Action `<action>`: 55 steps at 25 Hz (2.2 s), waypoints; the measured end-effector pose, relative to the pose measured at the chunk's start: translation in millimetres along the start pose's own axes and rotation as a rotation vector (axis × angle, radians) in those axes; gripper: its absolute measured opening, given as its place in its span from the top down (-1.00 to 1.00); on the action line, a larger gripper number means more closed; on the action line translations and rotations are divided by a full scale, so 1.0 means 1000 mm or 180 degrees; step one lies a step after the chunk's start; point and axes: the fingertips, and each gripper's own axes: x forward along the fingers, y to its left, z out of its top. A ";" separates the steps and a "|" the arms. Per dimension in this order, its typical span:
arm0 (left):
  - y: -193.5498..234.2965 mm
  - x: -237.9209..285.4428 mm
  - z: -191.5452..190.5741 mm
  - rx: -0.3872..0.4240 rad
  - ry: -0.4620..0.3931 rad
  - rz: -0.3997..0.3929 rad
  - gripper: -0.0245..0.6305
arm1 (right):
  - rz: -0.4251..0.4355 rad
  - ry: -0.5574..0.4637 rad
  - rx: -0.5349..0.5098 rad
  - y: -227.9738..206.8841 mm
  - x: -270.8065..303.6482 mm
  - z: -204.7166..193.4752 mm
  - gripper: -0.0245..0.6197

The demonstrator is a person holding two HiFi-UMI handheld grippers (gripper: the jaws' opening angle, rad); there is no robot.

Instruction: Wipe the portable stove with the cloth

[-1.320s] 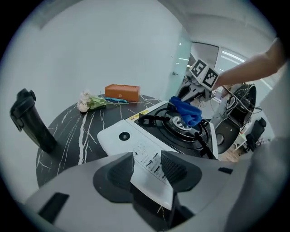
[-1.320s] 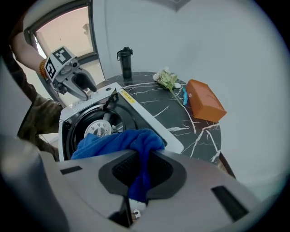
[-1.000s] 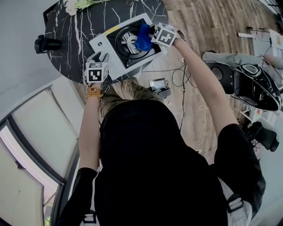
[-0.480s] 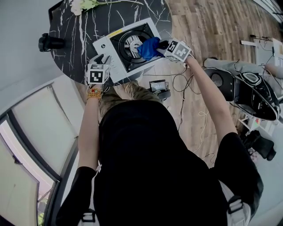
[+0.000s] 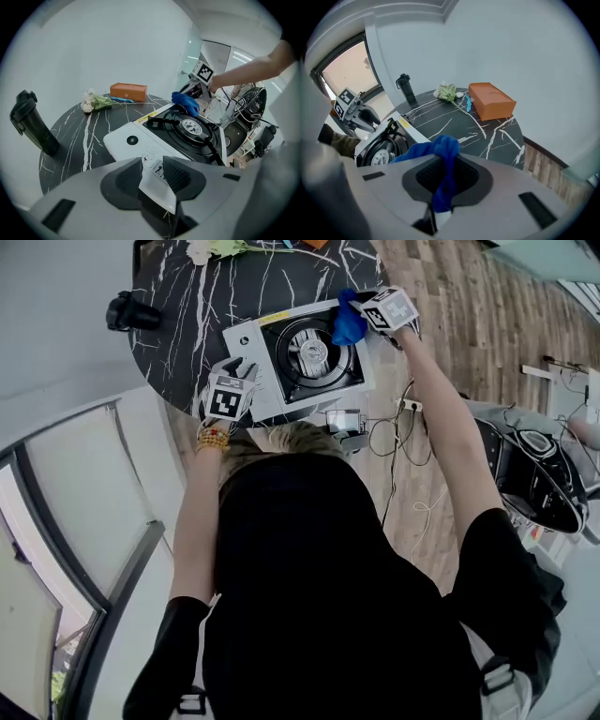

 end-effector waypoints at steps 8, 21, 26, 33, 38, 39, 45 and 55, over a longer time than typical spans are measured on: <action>0.003 0.001 -0.003 -0.0027 0.0037 0.0038 0.50 | -0.0058 0.0037 -0.0257 0.013 -0.001 -0.006 0.84; 0.004 -0.001 -0.001 -0.0021 0.0101 -0.0005 0.53 | -0.0021 -0.0311 0.0224 0.092 -0.050 -0.098 0.85; 0.004 -0.002 -0.001 0.0021 0.0128 -0.0041 0.54 | -0.0246 -0.0596 0.0504 0.111 -0.067 -0.127 0.84; 0.006 -0.002 -0.003 0.0037 0.0134 -0.0081 0.55 | -0.0415 -0.0784 0.0711 0.133 -0.087 -0.163 0.85; 0.001 -0.002 -0.003 0.0139 0.0159 -0.0200 0.55 | -0.0519 -0.1255 0.0155 0.179 -0.140 -0.136 0.84; -0.002 -0.003 0.000 0.0203 0.0131 -0.0274 0.51 | -0.0504 -0.1408 -0.0054 0.197 -0.149 -0.115 0.84; -0.101 -0.108 0.052 0.0488 -0.1106 -0.1845 0.05 | -0.0038 -0.2004 -0.0632 0.299 -0.186 -0.008 0.84; -0.201 -0.210 0.005 0.0997 -0.1029 -0.3602 0.72 | 0.0707 -0.2465 -0.0722 0.377 -0.190 0.052 0.84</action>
